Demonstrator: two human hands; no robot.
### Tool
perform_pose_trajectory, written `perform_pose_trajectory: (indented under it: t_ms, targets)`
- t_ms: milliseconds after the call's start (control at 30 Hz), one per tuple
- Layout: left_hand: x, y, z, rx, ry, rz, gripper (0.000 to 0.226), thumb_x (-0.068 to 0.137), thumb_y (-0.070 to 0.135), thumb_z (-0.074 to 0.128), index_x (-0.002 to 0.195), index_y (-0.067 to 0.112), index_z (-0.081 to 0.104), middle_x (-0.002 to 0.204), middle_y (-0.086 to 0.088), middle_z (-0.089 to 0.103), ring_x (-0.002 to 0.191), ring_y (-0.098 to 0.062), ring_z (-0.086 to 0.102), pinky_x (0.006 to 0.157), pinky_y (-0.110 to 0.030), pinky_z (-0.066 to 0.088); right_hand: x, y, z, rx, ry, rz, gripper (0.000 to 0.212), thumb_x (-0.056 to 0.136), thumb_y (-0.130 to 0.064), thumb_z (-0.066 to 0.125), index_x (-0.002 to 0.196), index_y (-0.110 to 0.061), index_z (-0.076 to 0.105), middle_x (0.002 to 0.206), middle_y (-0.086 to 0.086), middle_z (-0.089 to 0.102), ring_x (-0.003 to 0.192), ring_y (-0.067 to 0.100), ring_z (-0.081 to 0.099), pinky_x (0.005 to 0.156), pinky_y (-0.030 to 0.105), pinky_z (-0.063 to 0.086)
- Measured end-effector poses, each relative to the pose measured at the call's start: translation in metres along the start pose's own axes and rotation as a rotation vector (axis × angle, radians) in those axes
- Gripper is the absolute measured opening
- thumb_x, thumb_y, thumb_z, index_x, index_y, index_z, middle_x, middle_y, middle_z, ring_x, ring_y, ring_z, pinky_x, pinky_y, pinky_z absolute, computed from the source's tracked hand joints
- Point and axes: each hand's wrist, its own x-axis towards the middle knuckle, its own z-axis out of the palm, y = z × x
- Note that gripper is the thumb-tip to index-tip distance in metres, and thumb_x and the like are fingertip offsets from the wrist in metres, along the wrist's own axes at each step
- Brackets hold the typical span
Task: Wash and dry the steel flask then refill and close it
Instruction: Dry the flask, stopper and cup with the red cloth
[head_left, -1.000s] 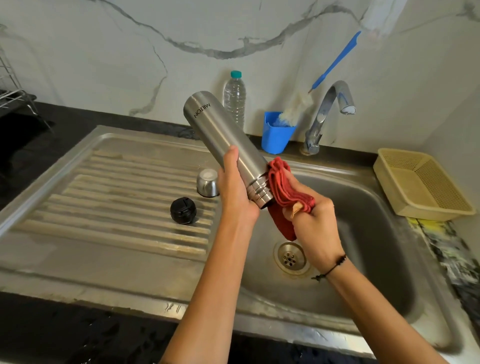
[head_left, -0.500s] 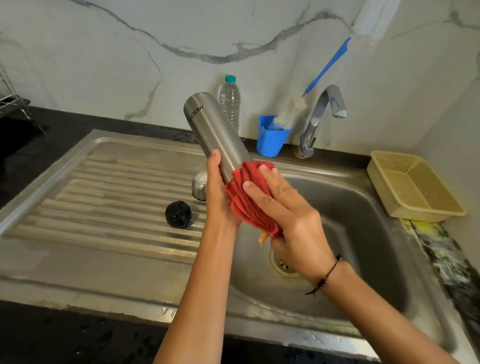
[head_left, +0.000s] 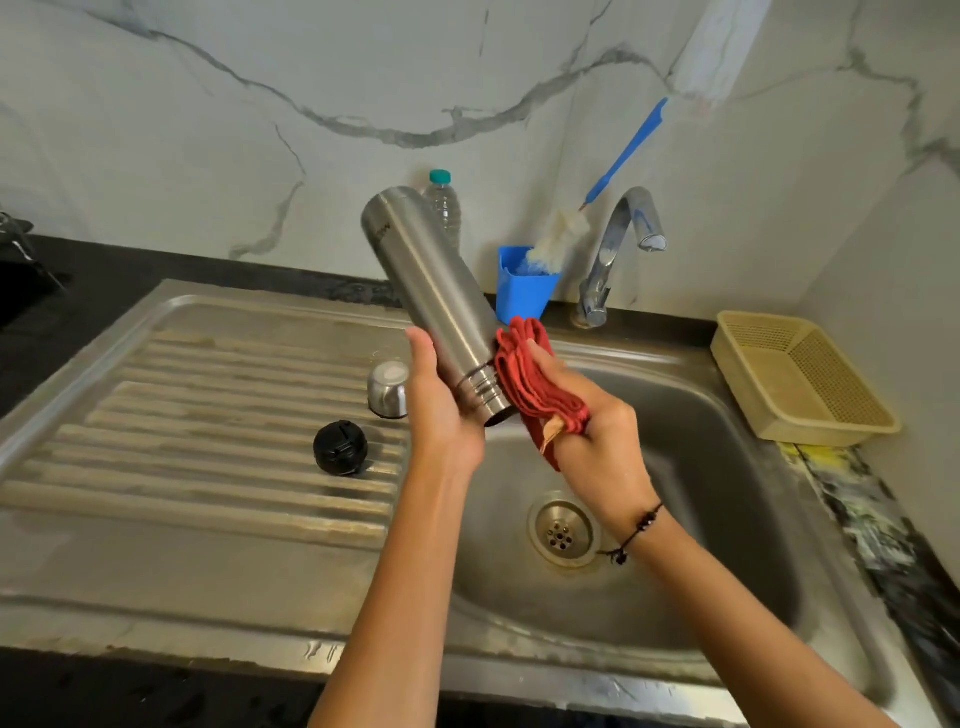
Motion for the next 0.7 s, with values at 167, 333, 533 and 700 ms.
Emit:
perform_pose_trajectory:
  t_ms: [167, 333, 533, 700]
  targets:
    - [0.003, 0.008, -0.009, 0.061, -0.138, -0.103, 0.075, 0.086, 0.07, 0.032, 0.113, 0.009, 0.066, 0.1, -0.012, 0.073, 0.094, -0.024, 0.07, 0.084, -0.039, 0.056, 0.005, 0.002, 0.003, -0.351, -0.076, -0.28, 0.057, 0.076, -0.009, 0.044, 0.132, -0.015, 0.052, 0.143, 0.01, 0.042, 0.129, 0.024, 0.045, 0.103, 0.037, 0.043]
    - [0.006, 0.012, -0.014, 0.017, -0.162, -0.166, 0.059, 0.09, 0.046, 0.054, 0.124, -0.002, 0.056, 0.117, -0.023, 0.064, 0.105, -0.032, 0.065, 0.094, -0.043, 0.052, 0.004, -0.002, 0.01, -0.586, -0.09, -0.459, 0.057, 0.073, -0.018, 0.043, 0.128, -0.013, 0.055, 0.139, 0.018, 0.045, 0.13, 0.039, 0.039, 0.102, 0.041, 0.039]
    - [0.001, 0.017, -0.018, 0.041, -0.188, -0.324, 0.07, 0.076, 0.066, 0.057, 0.105, 0.003, 0.062, 0.09, -0.014, 0.067, 0.086, -0.026, 0.066, 0.088, -0.038, 0.052, -0.01, 0.007, 0.021, -0.618, -0.095, -0.606, 0.048, 0.078, -0.021, 0.055, 0.124, -0.01, 0.058, 0.136, 0.02, 0.048, 0.131, 0.044, 0.034, 0.1, 0.053, 0.042]
    - [-0.008, 0.012, -0.003, -0.015, -0.175, -0.214, 0.068, 0.096, 0.048, 0.037, 0.061, 0.004, 0.073, 0.063, -0.011, 0.068, 0.058, -0.018, 0.069, 0.059, -0.027, 0.058, -0.011, 0.004, 0.025, -0.358, 0.019, -0.346, 0.06, 0.07, -0.013, 0.045, 0.129, -0.013, 0.054, 0.142, 0.016, 0.042, 0.135, 0.032, 0.035, 0.104, 0.042, 0.041]
